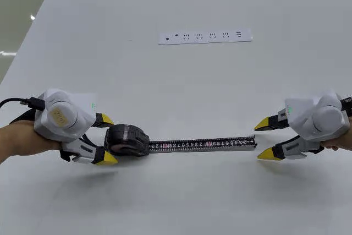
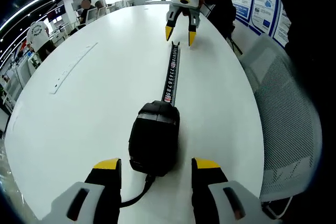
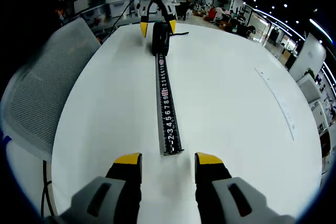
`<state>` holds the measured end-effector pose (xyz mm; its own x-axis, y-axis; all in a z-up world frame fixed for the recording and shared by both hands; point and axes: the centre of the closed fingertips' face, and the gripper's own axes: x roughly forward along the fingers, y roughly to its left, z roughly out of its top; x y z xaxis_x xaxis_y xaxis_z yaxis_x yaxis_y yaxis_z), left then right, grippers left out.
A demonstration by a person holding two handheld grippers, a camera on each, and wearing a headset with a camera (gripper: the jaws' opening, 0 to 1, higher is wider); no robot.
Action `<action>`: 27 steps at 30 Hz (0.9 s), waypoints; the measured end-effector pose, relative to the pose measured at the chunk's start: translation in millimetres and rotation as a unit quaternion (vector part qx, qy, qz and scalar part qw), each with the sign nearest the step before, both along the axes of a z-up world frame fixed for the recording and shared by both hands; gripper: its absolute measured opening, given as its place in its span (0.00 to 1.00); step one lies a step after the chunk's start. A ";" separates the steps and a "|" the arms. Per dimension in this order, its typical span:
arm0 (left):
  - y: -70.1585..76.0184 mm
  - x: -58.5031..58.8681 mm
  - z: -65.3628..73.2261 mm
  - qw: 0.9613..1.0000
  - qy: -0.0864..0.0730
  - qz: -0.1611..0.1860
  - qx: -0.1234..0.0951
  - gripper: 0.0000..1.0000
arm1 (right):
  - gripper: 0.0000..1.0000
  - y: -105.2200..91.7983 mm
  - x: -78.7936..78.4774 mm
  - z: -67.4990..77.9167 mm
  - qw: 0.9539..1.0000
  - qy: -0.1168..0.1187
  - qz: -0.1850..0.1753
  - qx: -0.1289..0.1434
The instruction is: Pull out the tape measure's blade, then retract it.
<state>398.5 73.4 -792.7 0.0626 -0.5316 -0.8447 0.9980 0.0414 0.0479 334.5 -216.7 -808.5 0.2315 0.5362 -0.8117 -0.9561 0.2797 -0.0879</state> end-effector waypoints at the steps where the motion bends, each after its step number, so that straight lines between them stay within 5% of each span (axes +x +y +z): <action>1: 2.4 -1.6 1.5 1.000 0.004 0.015 -0.003 0.52 | 0.43 -0.8 -1.8 1.9 1.000 -0.001 -0.005 0.000; 8: 12.1 -17.1 10.4 0.997 0.009 0.071 -0.032 0.63 | 0.58 -1.8 -14.4 9.1 0.999 -0.002 -0.040 0.007; 18: 19.7 -48.7 19.2 0.983 0.009 0.162 -0.089 0.73 | 0.72 2.9 -34.6 20.3 0.994 -0.010 -0.103 0.034; 23: 20.7 -51.4 20.0 0.981 0.011 0.171 -0.095 0.75 | 0.79 4.7 -36.7 22.1 0.993 -0.011 -0.112 0.040; 25: 22.2 -54.7 20.8 0.978 0.014 0.182 -0.103 0.76 | 0.80 7.4 -39.4 24.5 0.991 -0.012 -0.124 0.049; 26: 21.5 -69.7 22.5 0.968 0.014 0.215 -0.130 0.78 | 0.82 12.3 -51.5 28.4 0.985 -0.015 -0.157 0.064; 27: 20.6 -72.2 23.2 0.965 0.010 0.223 -0.135 0.79 | 0.83 13.3 -54.1 29.9 0.984 -0.017 -0.166 0.068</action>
<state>326.3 94.0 -769.5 0.3212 -0.6559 -0.6830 0.8783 0.4761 -0.0442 280.4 -203.4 -778.6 0.4388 0.5291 -0.7263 -0.8068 0.5879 -0.0592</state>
